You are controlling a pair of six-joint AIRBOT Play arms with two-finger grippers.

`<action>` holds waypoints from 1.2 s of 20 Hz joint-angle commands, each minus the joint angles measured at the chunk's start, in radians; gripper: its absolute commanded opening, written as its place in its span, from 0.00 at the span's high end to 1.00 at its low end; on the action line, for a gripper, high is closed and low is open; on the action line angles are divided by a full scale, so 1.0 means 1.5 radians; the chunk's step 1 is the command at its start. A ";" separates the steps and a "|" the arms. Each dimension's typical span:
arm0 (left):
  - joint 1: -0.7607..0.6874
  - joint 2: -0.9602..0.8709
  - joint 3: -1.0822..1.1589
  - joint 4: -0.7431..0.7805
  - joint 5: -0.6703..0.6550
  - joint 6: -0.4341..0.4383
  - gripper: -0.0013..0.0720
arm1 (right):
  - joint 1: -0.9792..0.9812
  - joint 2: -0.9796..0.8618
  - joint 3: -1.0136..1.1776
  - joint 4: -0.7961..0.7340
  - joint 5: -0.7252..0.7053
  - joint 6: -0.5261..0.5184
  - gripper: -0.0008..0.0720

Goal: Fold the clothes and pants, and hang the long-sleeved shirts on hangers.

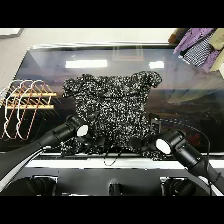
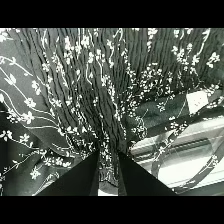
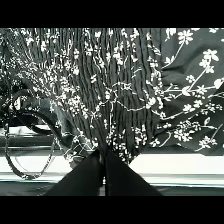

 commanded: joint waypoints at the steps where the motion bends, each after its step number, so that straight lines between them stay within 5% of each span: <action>1: -0.001 -0.004 0.001 0.000 -0.007 0.000 0.78 | 0.001 0.000 0.001 0.003 0.004 -0.005 0.93; 3: -0.001 -0.004 0.001 0.000 -0.007 0.000 0.68 | 0.001 0.000 0.001 0.002 0.005 -0.004 0.93; 5: -0.001 -0.004 0.001 -0.005 -0.016 0.000 0.32 | 0.001 0.000 0.001 0.002 0.005 -0.004 0.93; 9: -0.023 -0.004 0.001 -0.009 -0.062 -0.003 0.32 | 0.001 0.000 0.001 0.003 0.005 -0.004 0.93; 14: -0.064 -0.021 0.001 0.083 -0.057 -0.108 0.33 | 0.001 0.000 0.001 0.003 0.005 -0.004 0.93; 16: -0.062 -0.034 0.001 0.083 -0.056 -0.110 0.46 | 0.001 0.000 0.001 0.003 0.006 -0.004 0.93; 18: -0.062 -0.038 0.001 0.083 -0.049 -0.110 0.81 | 0.001 0.000 0.001 0.005 0.009 -0.004 0.93; 19: -0.062 -0.037 0.001 0.083 -0.044 -0.110 0.90 | 0.001 0.000 0.001 0.005 0.013 -0.004 0.93; 24: -0.062 -0.007 0.001 0.083 -0.073 -0.089 0.95 | 0.001 0.001 0.013 -0.004 0.077 -0.006 0.93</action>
